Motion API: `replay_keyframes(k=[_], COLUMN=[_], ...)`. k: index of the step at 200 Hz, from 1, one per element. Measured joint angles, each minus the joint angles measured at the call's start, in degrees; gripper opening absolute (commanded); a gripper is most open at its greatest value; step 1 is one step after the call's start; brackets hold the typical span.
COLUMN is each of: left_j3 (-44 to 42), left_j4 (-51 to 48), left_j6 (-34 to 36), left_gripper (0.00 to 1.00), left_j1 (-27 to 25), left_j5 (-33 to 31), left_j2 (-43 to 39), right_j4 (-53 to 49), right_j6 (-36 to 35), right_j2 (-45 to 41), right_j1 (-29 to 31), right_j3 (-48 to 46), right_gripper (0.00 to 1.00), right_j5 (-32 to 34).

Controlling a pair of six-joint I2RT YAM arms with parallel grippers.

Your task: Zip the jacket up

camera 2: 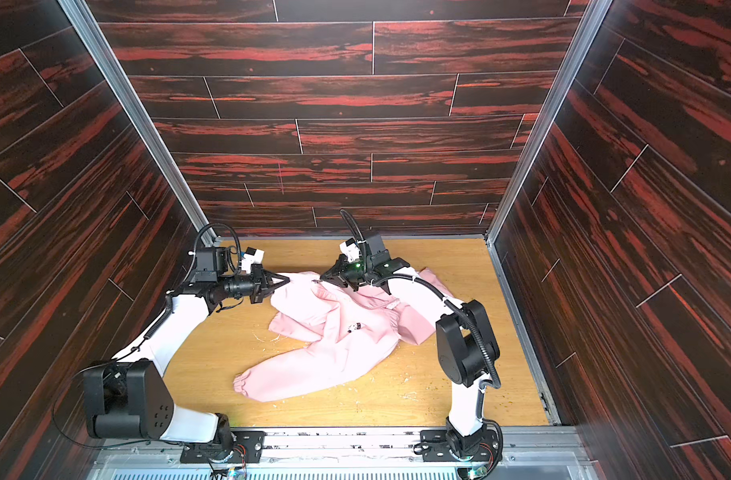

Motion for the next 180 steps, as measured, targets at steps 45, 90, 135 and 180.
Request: replay_keyframes(k=[45,90,135,180], left_j3=[-0.6,-0.6,-0.6,-0.6], left_j4=[0.3,-0.3,-2.6,-4.8], left_j6=[0.1,1.5,3.8,5.9], left_gripper=[0.00,0.00,0.00,0.00], left_j1=[0.3,0.3,0.4,0.4], left_j5=[-2.5,-5.5,-9.5,-13.6], left_j2=[-0.2,-0.3,-1.0,-2.2], right_j4=[-4.4,-8.3,-12.8,-16.4], right_j6=[-2.8,-5.8,-8.6,-11.0], right_j2=[0.0,0.0,0.0,-0.5], right_j1=[-1.2,-2.1,-2.8,-3.4], right_j3=[1.6,2.8,3.5,4.6], right_gripper=[0.00,0.00,0.00,0.00], right_j5=[1.8,3.4,6.2,9.1])
